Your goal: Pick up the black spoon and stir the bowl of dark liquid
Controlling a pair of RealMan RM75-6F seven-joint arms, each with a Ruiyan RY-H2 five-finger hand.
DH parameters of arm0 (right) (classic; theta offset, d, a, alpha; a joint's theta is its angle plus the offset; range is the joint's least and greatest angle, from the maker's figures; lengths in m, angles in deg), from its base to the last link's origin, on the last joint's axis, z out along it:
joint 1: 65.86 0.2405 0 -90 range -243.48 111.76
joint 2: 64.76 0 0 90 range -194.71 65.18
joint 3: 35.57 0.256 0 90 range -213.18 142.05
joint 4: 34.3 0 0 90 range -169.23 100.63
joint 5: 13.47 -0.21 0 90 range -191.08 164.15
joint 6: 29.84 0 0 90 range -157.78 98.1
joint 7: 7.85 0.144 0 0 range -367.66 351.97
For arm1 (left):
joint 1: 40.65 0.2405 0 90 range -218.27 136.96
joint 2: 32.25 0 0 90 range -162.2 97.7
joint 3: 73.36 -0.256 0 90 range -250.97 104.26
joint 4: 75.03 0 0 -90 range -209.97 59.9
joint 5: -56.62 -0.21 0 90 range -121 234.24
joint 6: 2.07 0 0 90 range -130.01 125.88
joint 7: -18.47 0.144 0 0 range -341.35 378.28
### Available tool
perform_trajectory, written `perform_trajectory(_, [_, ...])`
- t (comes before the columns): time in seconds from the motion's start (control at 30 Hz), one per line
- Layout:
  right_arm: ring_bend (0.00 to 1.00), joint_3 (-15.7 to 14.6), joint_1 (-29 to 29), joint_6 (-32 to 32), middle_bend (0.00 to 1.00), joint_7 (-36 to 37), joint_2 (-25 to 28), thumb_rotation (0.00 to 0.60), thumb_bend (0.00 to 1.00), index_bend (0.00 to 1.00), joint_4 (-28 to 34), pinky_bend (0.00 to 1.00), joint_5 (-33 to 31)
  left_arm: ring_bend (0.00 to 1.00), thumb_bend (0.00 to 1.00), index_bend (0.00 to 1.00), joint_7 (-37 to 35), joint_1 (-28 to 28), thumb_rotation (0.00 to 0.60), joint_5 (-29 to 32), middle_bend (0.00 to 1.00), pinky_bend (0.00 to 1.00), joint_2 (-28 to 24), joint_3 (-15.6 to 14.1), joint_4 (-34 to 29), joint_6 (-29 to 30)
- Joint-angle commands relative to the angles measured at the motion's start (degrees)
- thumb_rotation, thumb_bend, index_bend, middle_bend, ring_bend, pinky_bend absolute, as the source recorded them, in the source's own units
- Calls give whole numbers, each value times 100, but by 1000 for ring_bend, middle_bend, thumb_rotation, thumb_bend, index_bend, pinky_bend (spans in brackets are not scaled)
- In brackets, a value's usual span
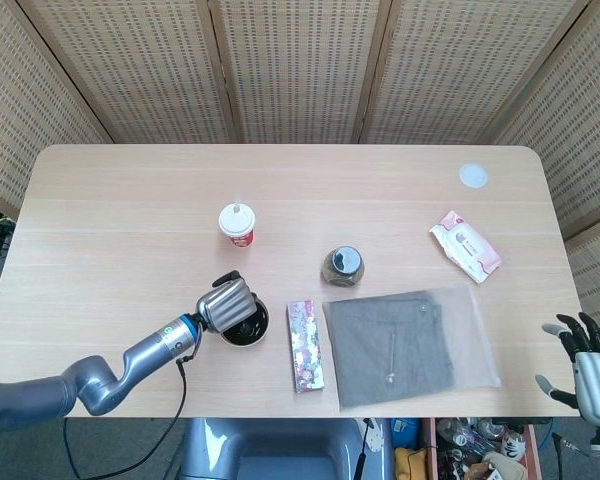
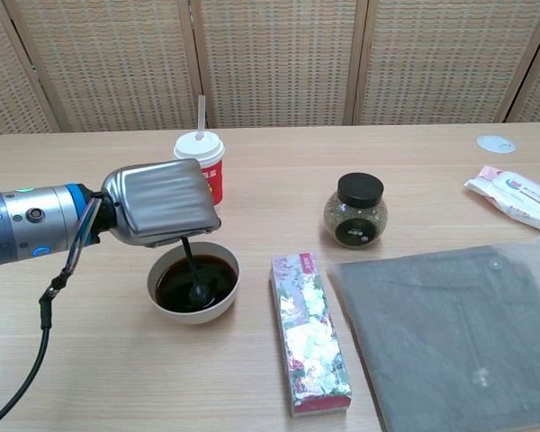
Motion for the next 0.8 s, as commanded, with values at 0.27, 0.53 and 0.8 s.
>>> perform_trajectory(0.27, [110,-4,-48,38,272,31,14,600,88,303,-22,211,-18,795,429,668,133,-171,600,191,850,785,316,223,231,-140])
perform_trajectory(0.53, [110,-2,-72,26,272,41,9,600,88,303,-42,211,-55,794,430,668,186,-246,600,433,850,785,523,304,626,-290])
perform_trajectory(0.8, [110,2,-60,0,272,18,3,600,88,303,-32,211,-46,795,429,668,141,-199,600,586,850,785,519,272,780,-270])
